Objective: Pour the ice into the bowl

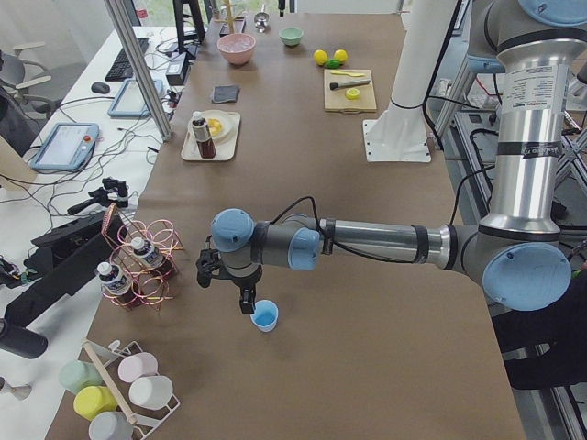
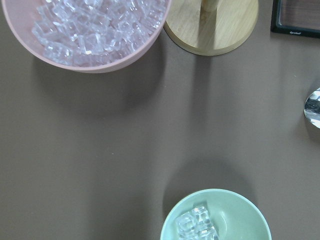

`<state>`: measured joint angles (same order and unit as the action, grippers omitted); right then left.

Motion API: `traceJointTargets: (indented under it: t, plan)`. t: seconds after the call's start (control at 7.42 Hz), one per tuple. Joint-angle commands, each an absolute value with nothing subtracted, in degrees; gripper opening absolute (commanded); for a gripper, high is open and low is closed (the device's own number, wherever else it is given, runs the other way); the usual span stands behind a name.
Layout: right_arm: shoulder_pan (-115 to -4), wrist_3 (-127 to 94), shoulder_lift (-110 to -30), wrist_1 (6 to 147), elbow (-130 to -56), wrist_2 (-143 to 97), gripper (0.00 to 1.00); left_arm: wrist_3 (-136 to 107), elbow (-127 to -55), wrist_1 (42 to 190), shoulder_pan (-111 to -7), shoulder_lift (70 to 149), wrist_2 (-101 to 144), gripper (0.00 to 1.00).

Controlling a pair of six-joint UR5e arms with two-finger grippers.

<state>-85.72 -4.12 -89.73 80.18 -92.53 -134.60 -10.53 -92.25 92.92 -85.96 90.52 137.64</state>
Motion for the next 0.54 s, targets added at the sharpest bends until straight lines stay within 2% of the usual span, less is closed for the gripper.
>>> traceJointTargets:
  t: [0.0,0.13,0.4]
  plan:
    - [-87.36,-4.74,-86.94,96.71,-103.16,-133.77,0.99,-10.55,-92.11,92.90,-85.96,90.88,137.64,0.97]
    - [-87.36,-5.79,-84.92,101.90,-105.36,-133.77,0.99,-10.55,-92.11,92.90,-85.96,90.88,137.64,0.97]
    - [-87.36,-6.06,-84.11,103.89,-105.30,-133.51,0.99,-10.46,-92.02,92.90,-85.96,90.79,137.64,0.97]
